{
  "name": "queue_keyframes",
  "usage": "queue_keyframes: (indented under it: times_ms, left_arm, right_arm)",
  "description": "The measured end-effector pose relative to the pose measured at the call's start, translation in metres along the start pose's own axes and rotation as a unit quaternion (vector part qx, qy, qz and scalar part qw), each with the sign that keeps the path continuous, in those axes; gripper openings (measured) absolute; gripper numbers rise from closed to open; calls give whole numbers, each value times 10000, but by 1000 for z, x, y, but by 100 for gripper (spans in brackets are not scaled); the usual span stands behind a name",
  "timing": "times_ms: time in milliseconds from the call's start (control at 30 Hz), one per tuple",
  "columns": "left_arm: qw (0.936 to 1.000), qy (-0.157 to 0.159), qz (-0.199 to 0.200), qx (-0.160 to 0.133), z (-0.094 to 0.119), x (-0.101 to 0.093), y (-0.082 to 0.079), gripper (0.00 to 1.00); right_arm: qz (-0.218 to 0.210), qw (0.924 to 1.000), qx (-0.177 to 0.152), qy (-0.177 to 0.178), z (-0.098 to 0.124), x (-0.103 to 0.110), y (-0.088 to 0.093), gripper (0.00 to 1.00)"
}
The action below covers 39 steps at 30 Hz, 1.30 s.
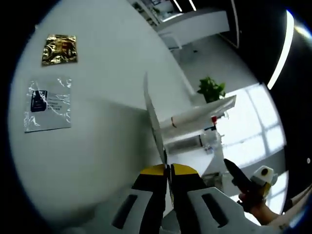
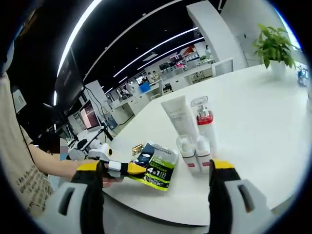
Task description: Arrange the skincare products in the storage area until every visible bottle or jar stands upright without overlapping.
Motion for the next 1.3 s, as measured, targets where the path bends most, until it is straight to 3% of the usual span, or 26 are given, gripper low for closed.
queue_keyframes:
  times_ms: [267,433,600,700,833,967,1100,1167,1267,1300]
  left_arm:
    - [9994,-273,-202,103,-3,4,0,6]
    - [9977,-527,-410,141,-2,10,0,23]
    - [9960,-618,-600,220,1,11,-1,26]
    - [9922,-745,-920,384,3,13,-1,29]
    - [9821,-946,-1546,516,5,18,-7,33]
    - [9673,-1192,-2149,622,9,25,-14,38]
    - [9452,-1187,-2982,595,7,17,-25,41]
    - [9276,-1129,-3486,730,2,11,-28,46]
    - [8944,-1148,-4185,1081,-10,8,-26,56]
    - [8876,-1135,-4312,1153,-13,7,-26,58]
  right_arm:
    - [-8,10000,26,2,-3,1,2,91]
    - [-17,10000,47,-9,-5,2,3,91]
    - [-19,10000,49,-7,-5,3,3,91]
    - [-37,10000,60,2,-4,2,4,91]
    - [-54,10000,66,7,-4,2,4,91]
    - [-61,10000,62,9,-4,2,4,91]
    - [-84,9999,86,8,-4,1,6,91]
    - [-84,9999,106,5,-4,1,7,91]
    - [-95,9999,110,-4,-5,2,8,91]
    - [-96,9999,118,-7,-6,2,8,91]
Point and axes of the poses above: the point that each gripper's makers call its tool centre point, and the gripper's own axes: z roughly backward along the fingers, x roughly to its left, y roughly out of its underside, the point moved 5 cm from there along z, roughly backward along the fingers, and after that the axes turned 3 degrees about y, right-handed, at the moved point
